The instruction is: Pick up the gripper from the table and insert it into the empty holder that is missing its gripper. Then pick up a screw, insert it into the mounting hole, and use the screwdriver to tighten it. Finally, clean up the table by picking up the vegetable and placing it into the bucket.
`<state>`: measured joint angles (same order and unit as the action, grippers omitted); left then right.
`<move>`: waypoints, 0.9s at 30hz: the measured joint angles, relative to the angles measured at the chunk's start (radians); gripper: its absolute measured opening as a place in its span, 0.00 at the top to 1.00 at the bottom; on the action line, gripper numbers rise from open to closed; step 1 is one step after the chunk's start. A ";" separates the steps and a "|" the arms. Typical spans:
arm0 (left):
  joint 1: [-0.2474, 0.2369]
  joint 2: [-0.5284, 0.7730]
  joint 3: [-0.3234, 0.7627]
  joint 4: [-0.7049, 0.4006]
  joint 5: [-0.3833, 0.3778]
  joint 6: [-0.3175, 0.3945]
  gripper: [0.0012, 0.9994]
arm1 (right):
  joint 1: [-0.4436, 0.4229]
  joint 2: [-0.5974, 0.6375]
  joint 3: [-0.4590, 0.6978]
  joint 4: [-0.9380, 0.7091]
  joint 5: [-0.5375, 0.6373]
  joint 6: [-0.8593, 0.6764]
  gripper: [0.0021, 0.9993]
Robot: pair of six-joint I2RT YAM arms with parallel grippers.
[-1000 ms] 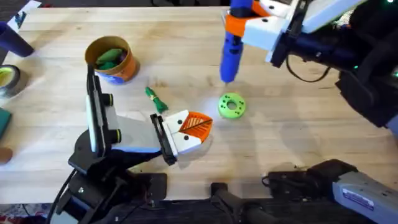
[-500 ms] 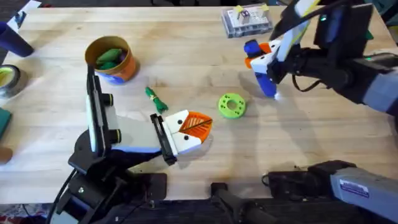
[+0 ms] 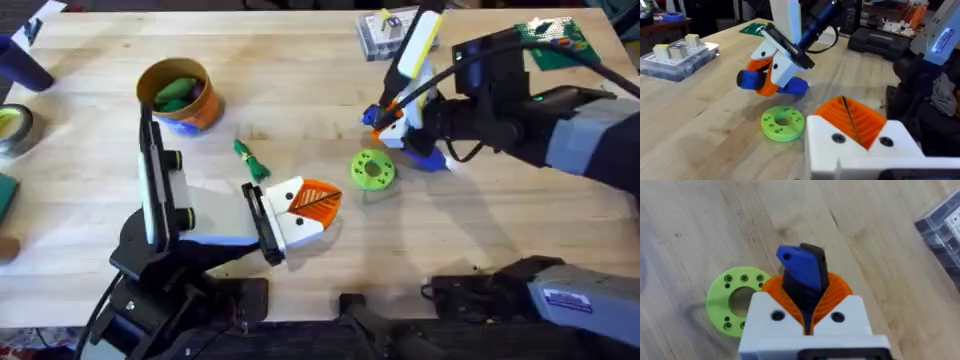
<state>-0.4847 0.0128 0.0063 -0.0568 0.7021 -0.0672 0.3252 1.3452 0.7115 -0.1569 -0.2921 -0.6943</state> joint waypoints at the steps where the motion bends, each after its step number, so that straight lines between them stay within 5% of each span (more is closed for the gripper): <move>1: 0.000 0.000 0.000 0.000 0.000 0.000 0.98 | 0.006 0.002 0.000 -0.005 0.001 -0.007 0.97; 20: 0.000 0.000 0.000 0.000 0.000 0.000 0.98 | 0.067 0.154 0.007 0.057 0.218 -0.310 0.95; 23: 0.000 0.000 0.000 0.000 0.000 0.000 0.98 | 0.092 0.154 0.007 0.064 0.217 -0.321 0.67; 27: 0.000 0.000 0.000 0.000 0.000 0.000 0.98 | 0.107 0.154 0.007 0.096 0.217 -0.298 0.10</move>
<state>-0.4847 0.0128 0.0063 -0.0569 0.7021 -0.0669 0.4322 1.4990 0.7189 -0.0610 -0.0749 -0.9920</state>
